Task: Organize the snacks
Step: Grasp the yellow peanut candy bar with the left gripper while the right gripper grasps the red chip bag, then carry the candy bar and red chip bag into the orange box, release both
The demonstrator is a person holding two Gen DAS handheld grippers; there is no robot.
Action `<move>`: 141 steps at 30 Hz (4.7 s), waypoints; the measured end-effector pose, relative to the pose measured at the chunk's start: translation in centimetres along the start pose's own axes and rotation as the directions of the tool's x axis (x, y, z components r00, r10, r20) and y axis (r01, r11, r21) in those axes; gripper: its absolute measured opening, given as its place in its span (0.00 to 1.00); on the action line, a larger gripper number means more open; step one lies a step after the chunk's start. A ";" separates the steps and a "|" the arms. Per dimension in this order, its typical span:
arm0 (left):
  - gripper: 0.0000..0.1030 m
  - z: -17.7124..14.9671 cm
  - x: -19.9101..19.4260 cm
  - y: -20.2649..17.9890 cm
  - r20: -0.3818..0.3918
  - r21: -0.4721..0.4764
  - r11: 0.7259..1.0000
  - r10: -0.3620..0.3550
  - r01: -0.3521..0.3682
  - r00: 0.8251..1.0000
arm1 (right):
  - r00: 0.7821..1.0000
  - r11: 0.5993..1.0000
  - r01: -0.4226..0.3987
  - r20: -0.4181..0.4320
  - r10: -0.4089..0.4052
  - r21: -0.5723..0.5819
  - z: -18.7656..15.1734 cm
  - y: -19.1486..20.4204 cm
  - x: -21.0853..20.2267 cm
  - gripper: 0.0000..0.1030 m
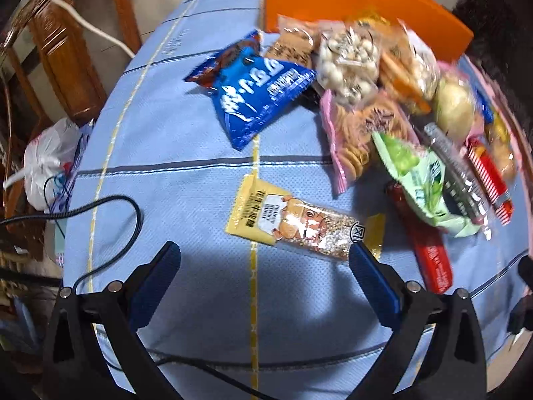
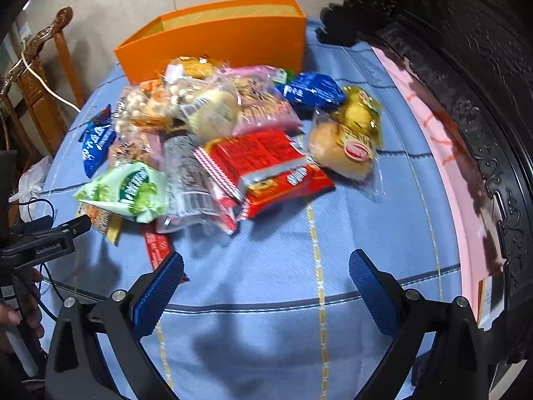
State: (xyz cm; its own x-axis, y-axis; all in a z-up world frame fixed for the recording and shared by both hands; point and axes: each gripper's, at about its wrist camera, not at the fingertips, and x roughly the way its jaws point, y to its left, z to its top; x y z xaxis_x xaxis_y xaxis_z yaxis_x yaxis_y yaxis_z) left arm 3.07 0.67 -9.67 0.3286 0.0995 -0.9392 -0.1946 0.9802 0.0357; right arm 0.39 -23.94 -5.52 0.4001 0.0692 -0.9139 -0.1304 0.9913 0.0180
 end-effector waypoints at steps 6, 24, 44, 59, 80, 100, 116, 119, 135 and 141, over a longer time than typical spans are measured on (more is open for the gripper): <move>0.96 -0.1 0.6 -2.1 0.099 0.301 0.952 0.035 -0.064 0.994 | 1.000 1.000 0.005 -0.020 -0.005 0.001 0.2 -0.6 0.6 0.97; 0.96 -0.2 2.4 -3.9 0.132 0.714 0.699 -0.170 0.025 0.976 | 0.998 1.000 0.020 -0.064 -0.019 0.023 0.6 -0.3 1.9 0.97; 0.28 1.4 1.3 1.5 -0.103 0.294 0.835 -0.457 0.466 0.883 | 0.928 0.887 -0.239 -0.177 0.328 0.394 5.4 -4.0 6.7 0.87; 0.28 -0.6 1.2 0.6 -0.077 0.252 0.872 -0.414 0.419 0.907 | 0.832 0.679 -0.279 -0.182 0.524 0.679 6.7 -5.6 12.3 0.20; 0.28 -1.3 1.3 1.4 -0.068 0.209 0.897 -0.383 0.388 0.921 | 0.846 0.731 -0.308 -0.176 0.503 0.609 2.3 -8.3 8.9 0.89; 0.29 -1.4 2.0 -0.1 -0.069 0.240 0.908 -0.336 0.343 0.939 | 0.736 0.472 -0.289 -0.122 0.666 0.833 2.5 -10.2 9.2 0.97; 0.28 -1.8 0.7 -0.7 -0.030 0.281 0.910 -0.309 0.304 0.951 | 0.872 0.730 -0.410 0.000 0.489 0.546 6.2 -9.8 3.0 0.29; 0.28 -1.4 -1.0 0.2 0.010 0.259 0.917 -0.316 0.303 0.949 | 0.882 0.796 -0.434 0.021 0.470 0.422 7.2 -8.2 0.3 0.28; 0.28 5.1 -7.0 1.3 0.182 0.190 0.933 -0.339 0.305 0.923 | 0.909 0.901 -0.415 0.022 0.416 0.128 12.9 -3.7 -1.4 0.22; 0.28 7.6 -7.9 -0.1 0.210 0.186 0.928 -0.359 0.323 0.910 | 0.902 0.895 -0.431 0.072 0.425 0.115 14.9 -4.7 -1.6 0.22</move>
State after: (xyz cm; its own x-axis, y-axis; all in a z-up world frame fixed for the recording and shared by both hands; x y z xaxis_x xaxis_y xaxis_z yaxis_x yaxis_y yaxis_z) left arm 7.54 1.13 0.34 0.5624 -0.2254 -0.7955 0.0980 0.9735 -0.2066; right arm 13.91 -27.05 1.93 0.3709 0.4919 -0.7877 -0.1845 0.8703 0.4567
